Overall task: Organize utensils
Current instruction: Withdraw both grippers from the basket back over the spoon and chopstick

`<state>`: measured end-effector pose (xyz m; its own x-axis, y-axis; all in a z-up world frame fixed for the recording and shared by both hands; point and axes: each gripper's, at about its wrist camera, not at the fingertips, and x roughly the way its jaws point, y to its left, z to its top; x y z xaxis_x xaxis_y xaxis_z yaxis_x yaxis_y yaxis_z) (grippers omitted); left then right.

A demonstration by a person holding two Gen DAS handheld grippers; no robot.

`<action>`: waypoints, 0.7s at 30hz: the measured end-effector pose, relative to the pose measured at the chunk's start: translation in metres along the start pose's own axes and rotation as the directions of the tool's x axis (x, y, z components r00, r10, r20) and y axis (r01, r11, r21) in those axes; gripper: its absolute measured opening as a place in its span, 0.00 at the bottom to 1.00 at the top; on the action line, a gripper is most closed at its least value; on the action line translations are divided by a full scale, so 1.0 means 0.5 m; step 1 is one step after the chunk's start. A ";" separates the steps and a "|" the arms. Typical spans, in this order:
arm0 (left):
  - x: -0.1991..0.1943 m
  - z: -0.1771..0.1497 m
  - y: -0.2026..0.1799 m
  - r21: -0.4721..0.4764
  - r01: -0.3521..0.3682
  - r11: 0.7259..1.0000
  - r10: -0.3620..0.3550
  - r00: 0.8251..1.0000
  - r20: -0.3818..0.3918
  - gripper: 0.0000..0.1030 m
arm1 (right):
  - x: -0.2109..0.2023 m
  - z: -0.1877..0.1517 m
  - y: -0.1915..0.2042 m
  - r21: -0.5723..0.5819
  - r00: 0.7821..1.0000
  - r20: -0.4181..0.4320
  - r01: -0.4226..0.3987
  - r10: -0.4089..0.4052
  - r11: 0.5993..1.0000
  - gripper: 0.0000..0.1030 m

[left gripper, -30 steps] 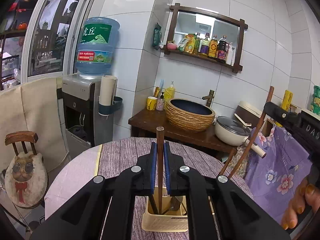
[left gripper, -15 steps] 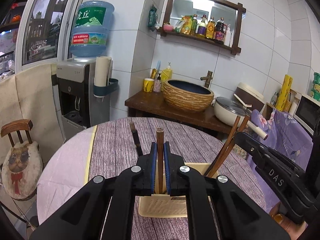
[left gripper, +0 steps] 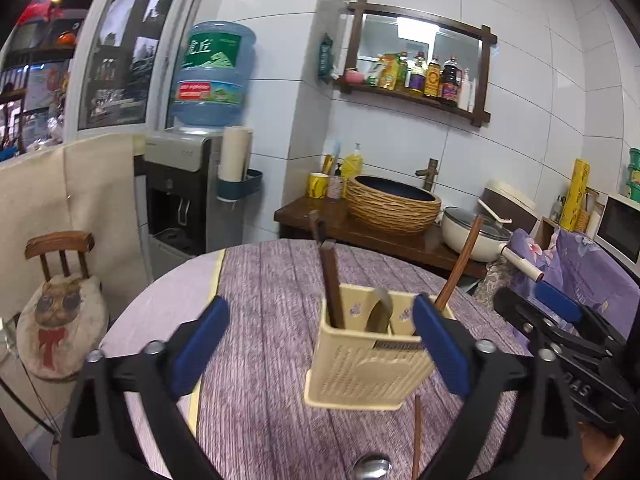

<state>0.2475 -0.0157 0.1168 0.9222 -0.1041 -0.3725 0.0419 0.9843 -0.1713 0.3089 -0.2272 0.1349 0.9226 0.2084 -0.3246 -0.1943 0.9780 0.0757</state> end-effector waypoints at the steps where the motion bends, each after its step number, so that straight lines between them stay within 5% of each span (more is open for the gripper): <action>1: -0.008 -0.015 0.008 -0.010 -0.001 1.000 0.001 1.000 -0.004 0.95 | -0.011 -0.016 -0.004 0.005 1.000 -0.011 0.020 -0.020 1.000 0.94; 5: -0.014 -0.069 0.026 -0.014 -0.040 0.999 0.039 0.998 -0.057 0.95 | -0.014 -0.089 -0.029 0.033 0.989 -0.118 0.089 -0.084 0.996 0.94; 13: 0.012 -0.168 0.051 0.018 -0.097 0.995 0.098 0.979 -0.178 0.95 | 0.019 -0.243 -0.078 0.139 0.929 -0.349 0.181 -0.123 0.974 0.94; 16: 0.017 -0.190 0.051 0.045 -0.112 0.993 0.119 0.974 -0.192 0.95 | 0.027 -0.275 -0.081 0.131 0.910 -0.386 0.214 -0.149 0.968 0.94; 21: 0.019 -0.214 0.043 0.087 -0.093 0.992 0.109 0.973 -0.205 0.95 | 0.024 -0.291 -0.069 0.107 0.924 -0.350 0.203 -0.154 0.973 0.94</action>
<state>0.2159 -0.0109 0.0121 0.8228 -0.0228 -0.5678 -0.0108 0.9984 -0.0557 0.2783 -0.2576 -0.0089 0.7658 0.0439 -0.6416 0.0344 0.9935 0.1089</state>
